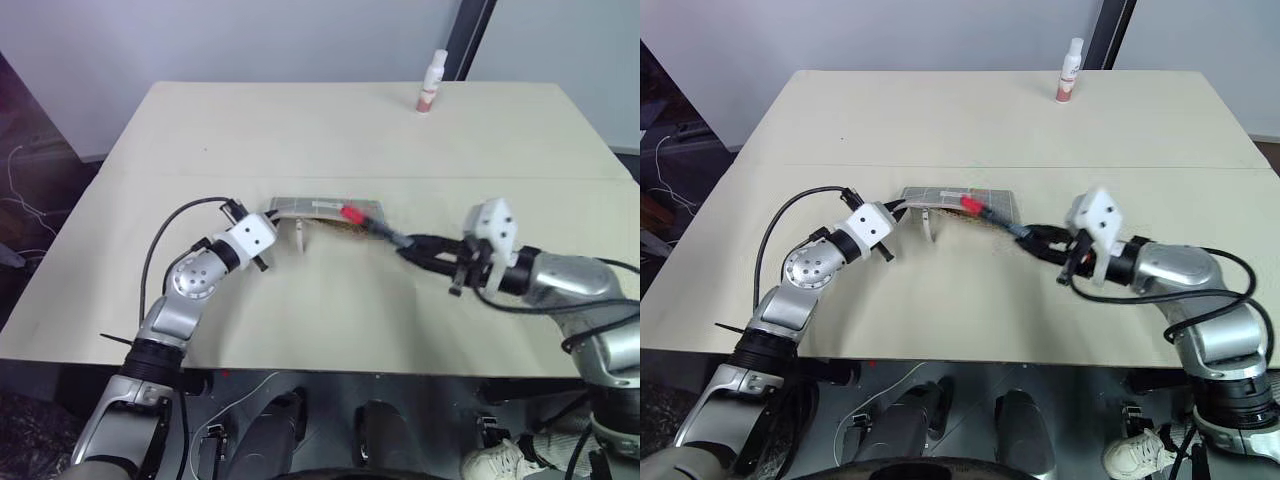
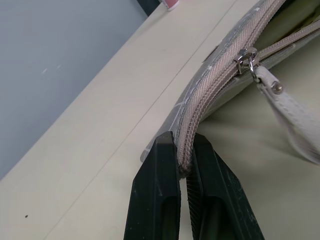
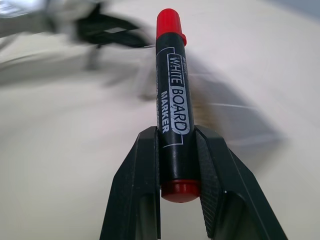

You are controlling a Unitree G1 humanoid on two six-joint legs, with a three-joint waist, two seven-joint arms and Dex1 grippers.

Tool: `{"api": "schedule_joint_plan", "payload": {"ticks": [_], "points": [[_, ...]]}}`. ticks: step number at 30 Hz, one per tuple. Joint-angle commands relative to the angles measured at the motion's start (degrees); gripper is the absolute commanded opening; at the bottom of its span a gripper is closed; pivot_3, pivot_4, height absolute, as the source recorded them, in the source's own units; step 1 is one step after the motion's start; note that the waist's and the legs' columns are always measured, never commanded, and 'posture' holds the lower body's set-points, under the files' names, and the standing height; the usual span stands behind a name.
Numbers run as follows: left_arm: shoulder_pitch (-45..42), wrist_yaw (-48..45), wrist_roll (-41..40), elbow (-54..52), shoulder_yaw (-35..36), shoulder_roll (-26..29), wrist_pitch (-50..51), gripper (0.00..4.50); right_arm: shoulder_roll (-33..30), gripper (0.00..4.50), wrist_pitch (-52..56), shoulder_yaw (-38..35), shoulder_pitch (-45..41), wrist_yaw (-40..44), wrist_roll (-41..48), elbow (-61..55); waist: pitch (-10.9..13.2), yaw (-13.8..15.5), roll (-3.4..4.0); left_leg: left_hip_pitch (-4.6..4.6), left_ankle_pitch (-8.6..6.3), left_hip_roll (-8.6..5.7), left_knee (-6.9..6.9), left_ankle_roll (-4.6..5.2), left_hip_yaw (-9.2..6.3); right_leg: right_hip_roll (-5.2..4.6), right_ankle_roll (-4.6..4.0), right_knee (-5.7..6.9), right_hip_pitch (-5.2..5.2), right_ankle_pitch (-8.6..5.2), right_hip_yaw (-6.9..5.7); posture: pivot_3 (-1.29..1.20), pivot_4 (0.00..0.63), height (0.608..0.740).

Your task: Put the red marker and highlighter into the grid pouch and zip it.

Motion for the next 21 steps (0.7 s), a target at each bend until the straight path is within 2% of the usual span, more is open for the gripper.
{"api": "schedule_joint_plan", "payload": {"ticks": [1, 4, 14, 21], "points": [[-1.1, 0.5, 0.5, -1.0, -0.1, -0.2, -0.6, 0.0, -0.2, 0.44, -2.2, 2.5, -1.9, -2.1, -4.6, 1.8, 0.0, 0.0, 0.0, 0.0, 0.0, -0.01, 0.02, 0.0, 0.0, 0.0, 0.0, 0.0, -0.01, 0.0, 0.0, 0.0, 0.15, 0.74], [-1.1, 0.4, 0.5, -1.4, -0.3, -0.4, -0.4, 0.0, -0.3, 0.44, -4.6, 5.3, -3.2, -3.9, -9.7, 5.8, 0.0, 0.0, 0.0, 0.02, 0.0, -0.01, 0.04, -0.01, 0.0, 0.0, -0.01, -0.02, -0.05, 0.0, 0.0, 0.0, 0.15, 0.74], [-0.4, -1.9, -0.3, -3.6, -1.7, -0.8, -0.7, 0.0, 3.9, 0.44, -5.9, 8.2, -10.1, -8.0, -15.2, 13.8, 0.0, -0.1, 0.0, -0.02, 0.01, 0.0, -0.03, -0.01, 0.0, 0.03, 0.0, 0.01, -0.03, 0.0, 0.01, 0.0, 0.15, 0.74], [-0.7, -6.1, -0.9, -5.2, -3.8, -1.0, -1.5, 0.0, 6.8, 0.44, -7.0, 15.9, -15.7, -9.6, -22.7, 14.8, 0.0, -0.1, 0.01, -0.01, 0.01, 0.0, -0.02, -0.01, -0.01, 0.03, 0.0, 0.0, -0.04, 0.0, 0.01, 0.0, 0.15, 0.74]]}}
